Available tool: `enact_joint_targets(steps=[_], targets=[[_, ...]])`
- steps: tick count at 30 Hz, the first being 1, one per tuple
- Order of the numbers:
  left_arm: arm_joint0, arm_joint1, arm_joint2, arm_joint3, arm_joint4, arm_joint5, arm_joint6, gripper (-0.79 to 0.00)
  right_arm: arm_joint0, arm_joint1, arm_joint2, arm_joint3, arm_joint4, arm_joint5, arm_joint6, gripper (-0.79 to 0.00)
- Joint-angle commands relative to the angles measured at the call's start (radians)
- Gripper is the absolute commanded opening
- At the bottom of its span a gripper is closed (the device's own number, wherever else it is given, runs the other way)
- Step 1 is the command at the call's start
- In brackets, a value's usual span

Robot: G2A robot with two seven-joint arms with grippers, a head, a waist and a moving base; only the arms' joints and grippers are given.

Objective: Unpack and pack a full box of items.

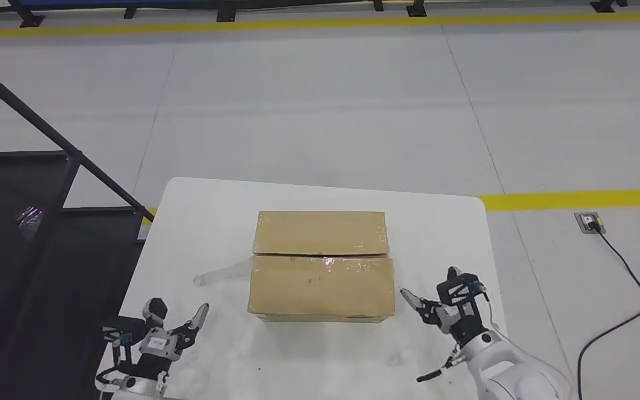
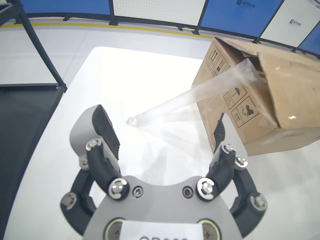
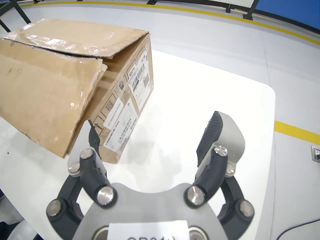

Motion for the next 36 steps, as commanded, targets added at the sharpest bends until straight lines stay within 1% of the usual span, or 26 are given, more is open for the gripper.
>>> enact_joint_targets(steps=[1,11,17,20,23,24,33,36], targets=[[0.001,0.000,-0.002,-0.001,0.003,-0.002,-0.001,0.000,0.006,0.000,-0.003,-0.001,-0.001,0.004,0.013,0.000],[-0.002,0.000,0.001,-0.003,0.000,-0.005,-0.006,0.000,0.006,-0.001,-0.004,-0.012,0.002,-0.001,0.004,0.000],[-0.033,-0.006,0.011,0.007,-0.044,0.000,-0.005,0.000,0.030,-0.002,0.005,-0.040,0.033,-0.013,0.024,0.000],[-0.042,-0.007,0.010,0.016,-0.046,-0.004,0.000,0.000,0.043,-0.004,0.009,-0.060,0.111,-0.023,0.052,0.000],[-0.049,-0.008,0.010,0.023,-0.061,-0.014,-0.008,0.000,0.060,-0.006,0.019,-0.056,0.291,-0.097,0.102,0.000],[-0.049,-0.008,0.007,0.024,-0.062,-0.008,-0.014,0.000,0.067,-0.005,0.027,-0.052,0.308,-0.102,0.122,0.000],[-0.050,-0.009,0.008,0.024,-0.062,-0.008,-0.016,0.000,0.066,-0.005,0.026,-0.052,0.311,-0.103,0.119,0.000],[-0.054,-0.010,0.020,0.016,-0.063,-0.028,-0.027,0.000,0.065,-0.006,0.022,-0.035,0.394,-0.159,0.092,0.000]])
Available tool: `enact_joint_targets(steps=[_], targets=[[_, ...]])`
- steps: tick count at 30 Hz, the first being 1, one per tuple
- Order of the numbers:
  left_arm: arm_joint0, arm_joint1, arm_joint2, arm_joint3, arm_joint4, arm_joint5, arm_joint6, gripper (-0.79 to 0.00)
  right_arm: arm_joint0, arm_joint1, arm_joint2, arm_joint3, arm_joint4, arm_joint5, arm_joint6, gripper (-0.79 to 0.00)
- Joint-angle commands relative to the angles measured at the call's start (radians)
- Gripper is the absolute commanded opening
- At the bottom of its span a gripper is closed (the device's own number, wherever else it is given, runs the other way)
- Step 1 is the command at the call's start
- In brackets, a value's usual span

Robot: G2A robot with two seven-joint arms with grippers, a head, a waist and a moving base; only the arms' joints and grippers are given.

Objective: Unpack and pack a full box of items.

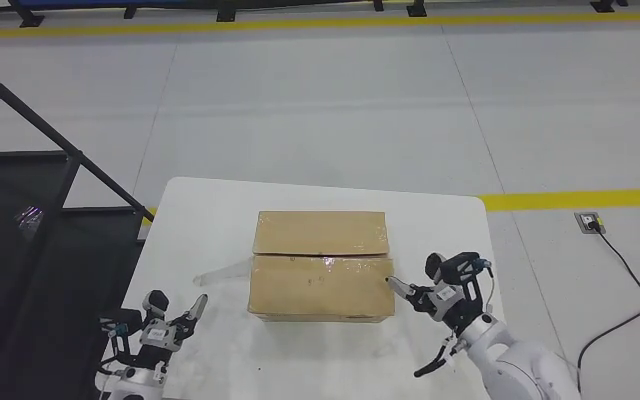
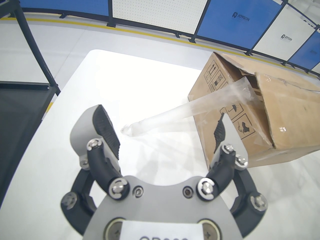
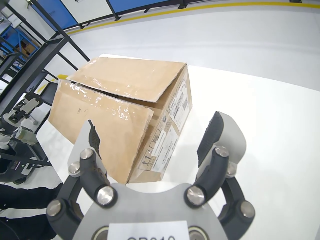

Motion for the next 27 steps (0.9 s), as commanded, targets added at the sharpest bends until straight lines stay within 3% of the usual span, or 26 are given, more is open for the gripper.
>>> enact_joint_targets(steps=[1,5,10,15,27], targets=[[-0.004,-0.001,0.006,-0.003,-0.019,-0.024,-0.010,0.000,0.007,0.000,0.004,0.017,0.079,-0.048,-0.005,0.000],[-0.013,-0.001,-0.007,-0.008,-0.124,-0.094,-0.057,0.000,0.035,0.004,0.035,0.076,0.294,-0.176,0.036,0.000],[-0.030,0.002,-0.030,0.000,-0.257,-0.161,-0.145,0.000,0.121,0.013,0.052,0.223,0.585,-0.278,0.191,0.000],[-0.021,0.005,-0.051,-0.008,-0.332,-0.205,-0.201,0.000,0.223,0.015,0.014,0.358,0.727,-0.319,0.305,0.000],[0.005,0.001,-0.040,-0.027,-0.322,-0.211,-0.190,0.000,0.378,0.018,-0.076,0.563,1.066,-0.456,0.563,0.000]])
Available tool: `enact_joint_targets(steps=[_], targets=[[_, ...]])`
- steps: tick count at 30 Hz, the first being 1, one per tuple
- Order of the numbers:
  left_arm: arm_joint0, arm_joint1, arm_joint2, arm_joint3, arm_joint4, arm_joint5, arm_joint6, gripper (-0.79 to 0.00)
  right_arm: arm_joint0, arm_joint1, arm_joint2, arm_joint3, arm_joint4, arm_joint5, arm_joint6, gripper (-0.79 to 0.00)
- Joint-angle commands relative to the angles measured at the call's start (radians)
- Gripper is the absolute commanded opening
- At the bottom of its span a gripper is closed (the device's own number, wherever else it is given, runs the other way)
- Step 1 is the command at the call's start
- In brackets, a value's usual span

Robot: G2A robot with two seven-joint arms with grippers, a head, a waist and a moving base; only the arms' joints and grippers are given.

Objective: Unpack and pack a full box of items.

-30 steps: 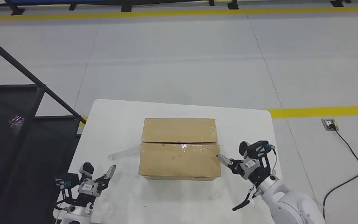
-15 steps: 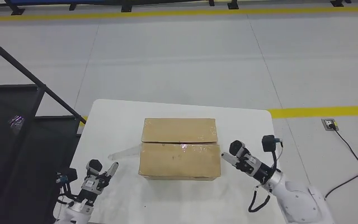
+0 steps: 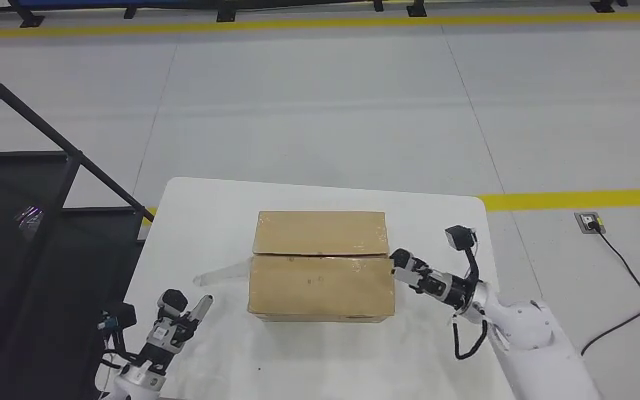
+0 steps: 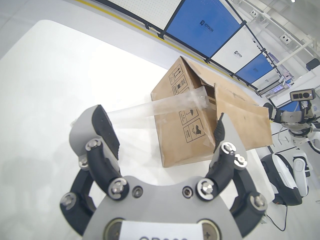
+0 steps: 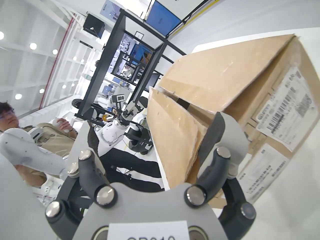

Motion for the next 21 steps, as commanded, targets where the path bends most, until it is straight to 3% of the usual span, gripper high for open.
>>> enact_joint_targets(steps=[1,3,10,15,21], targets=[[0.003,-0.001,0.004,-0.005,0.003,-0.001,0.003,0.000,0.009,0.003,0.001,0.012,0.087,-0.041,0.054,0.000],[0.005,-0.001,0.007,-0.009,0.003,-0.001,0.002,0.000,0.009,0.009,0.006,0.009,0.150,-0.092,0.120,0.000],[0.008,-0.003,0.027,-0.036,0.002,-0.035,-0.013,0.000,-0.055,0.070,-0.045,-0.214,0.199,-0.013,0.208,0.000],[0.005,-0.001,0.037,-0.044,0.026,-0.071,-0.033,0.000,-0.097,0.136,-0.101,-0.311,0.082,0.023,0.243,0.000],[-0.002,0.005,0.053,-0.034,0.110,-0.130,-0.080,0.000,-0.093,0.192,-0.195,-0.297,-0.042,0.012,0.233,0.000]])
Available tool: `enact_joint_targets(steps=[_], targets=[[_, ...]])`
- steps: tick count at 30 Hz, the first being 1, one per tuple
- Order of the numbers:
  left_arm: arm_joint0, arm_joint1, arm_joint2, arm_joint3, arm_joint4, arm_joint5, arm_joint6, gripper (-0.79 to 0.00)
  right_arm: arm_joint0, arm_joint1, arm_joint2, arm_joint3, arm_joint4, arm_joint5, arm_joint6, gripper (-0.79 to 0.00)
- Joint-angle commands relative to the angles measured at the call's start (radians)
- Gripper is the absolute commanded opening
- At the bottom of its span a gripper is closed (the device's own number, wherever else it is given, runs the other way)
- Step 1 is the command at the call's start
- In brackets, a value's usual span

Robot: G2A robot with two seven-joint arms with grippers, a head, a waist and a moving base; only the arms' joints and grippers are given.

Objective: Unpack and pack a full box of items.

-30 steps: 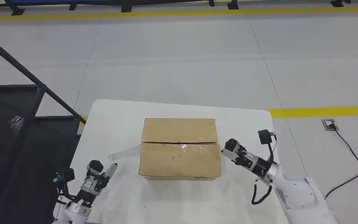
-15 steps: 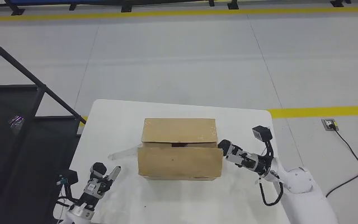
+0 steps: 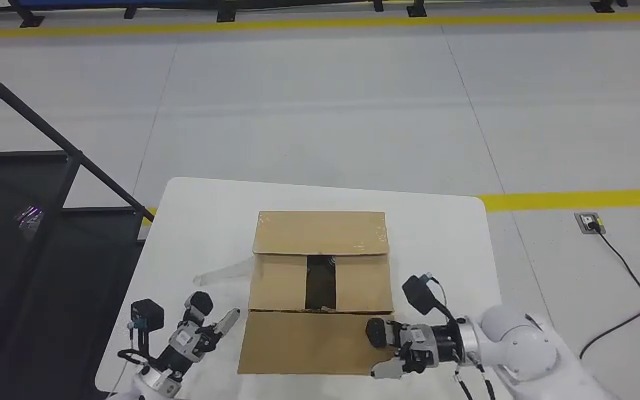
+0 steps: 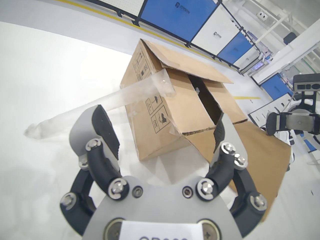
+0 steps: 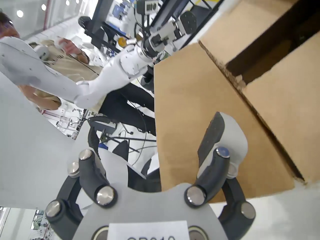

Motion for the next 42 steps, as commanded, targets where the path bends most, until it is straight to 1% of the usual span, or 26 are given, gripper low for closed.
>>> enact_joint_targets(steps=[1,6,10,11,13,15,38,42], targets=[[-0.001,0.003,0.010,0.011,0.035,-0.031,-0.022,0.000,0.013,0.013,-0.027,0.026,-0.034,-0.001,-0.001,0.000],[-0.017,0.011,0.025,0.050,0.128,-0.092,-0.091,0.000,0.055,0.027,-0.088,0.057,-0.008,-0.016,-0.016,0.000],[-0.024,0.013,0.044,0.069,0.207,-0.085,-0.082,0.000,0.076,0.032,-0.081,0.069,0.101,-0.061,-0.061,0.000],[-0.025,0.013,0.050,0.072,0.214,-0.091,-0.088,0.000,0.079,0.032,-0.074,0.076,0.130,-0.067,-0.075,0.000],[-0.027,0.015,0.051,0.073,0.223,-0.102,-0.092,0.000,0.082,0.029,-0.054,0.094,0.202,-0.061,-0.143,0.000],[-0.027,0.016,0.051,0.073,0.224,-0.101,-0.091,0.000,0.086,0.027,-0.042,0.120,0.243,-0.017,-0.194,0.000],[-0.027,0.016,0.051,0.073,0.224,-0.101,-0.091,0.000,0.086,0.027,-0.042,0.120,0.243,-0.017,-0.194,0.000],[-0.027,0.016,0.051,0.073,0.224,-0.101,-0.091,0.000,0.078,0.023,-0.056,0.105,0.228,0.004,-0.218,0.000]])
